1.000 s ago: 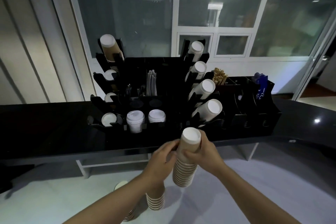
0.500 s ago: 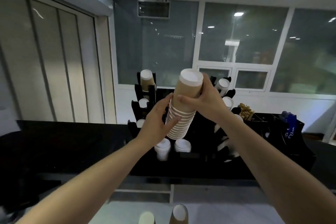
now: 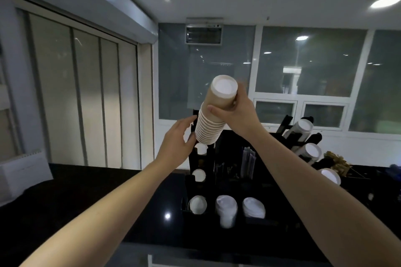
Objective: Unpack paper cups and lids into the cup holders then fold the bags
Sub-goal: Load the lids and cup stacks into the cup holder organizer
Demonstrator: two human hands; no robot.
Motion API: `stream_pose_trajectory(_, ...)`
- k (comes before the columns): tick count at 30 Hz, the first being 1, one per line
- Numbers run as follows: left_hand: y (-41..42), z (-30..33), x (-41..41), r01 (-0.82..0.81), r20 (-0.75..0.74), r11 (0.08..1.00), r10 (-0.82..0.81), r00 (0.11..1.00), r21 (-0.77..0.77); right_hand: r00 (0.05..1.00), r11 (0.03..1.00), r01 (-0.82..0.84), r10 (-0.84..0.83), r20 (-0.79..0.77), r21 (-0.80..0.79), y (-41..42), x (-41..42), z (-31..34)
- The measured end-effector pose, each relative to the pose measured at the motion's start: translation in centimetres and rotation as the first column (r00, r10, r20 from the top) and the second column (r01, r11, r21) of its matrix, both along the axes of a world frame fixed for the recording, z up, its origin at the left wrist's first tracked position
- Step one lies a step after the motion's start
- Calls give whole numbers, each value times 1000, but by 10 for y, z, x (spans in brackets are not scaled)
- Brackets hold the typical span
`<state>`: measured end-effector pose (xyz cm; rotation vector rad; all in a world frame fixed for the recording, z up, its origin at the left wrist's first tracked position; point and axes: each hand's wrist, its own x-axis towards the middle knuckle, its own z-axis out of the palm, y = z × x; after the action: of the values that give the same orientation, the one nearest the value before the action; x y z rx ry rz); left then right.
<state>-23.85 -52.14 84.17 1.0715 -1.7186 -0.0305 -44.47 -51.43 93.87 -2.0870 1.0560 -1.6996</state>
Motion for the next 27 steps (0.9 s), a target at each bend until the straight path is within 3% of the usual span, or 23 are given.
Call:
stream_pose_trajectory(6,-33,-29,34,-42,-4,992,43,999,115,998,998,28,-25,-55,55,-35,27,-16)
stream_pose_trajectory(15,-72,-74,42,-22,194,954,-38,980,299,979,987,129,-111,-173,94,-82,48,-46)
stream_pose_trajectory(21,-85,-88,30,-45,406,980,-39,913,196,968,976,173,-143,-205,135,-110,51,-65)
stream_pose_trajectory(27,-90,-94,23,-91,436,983,13,900,159,968,965,166,-120,-220,203,-133,49,-93)
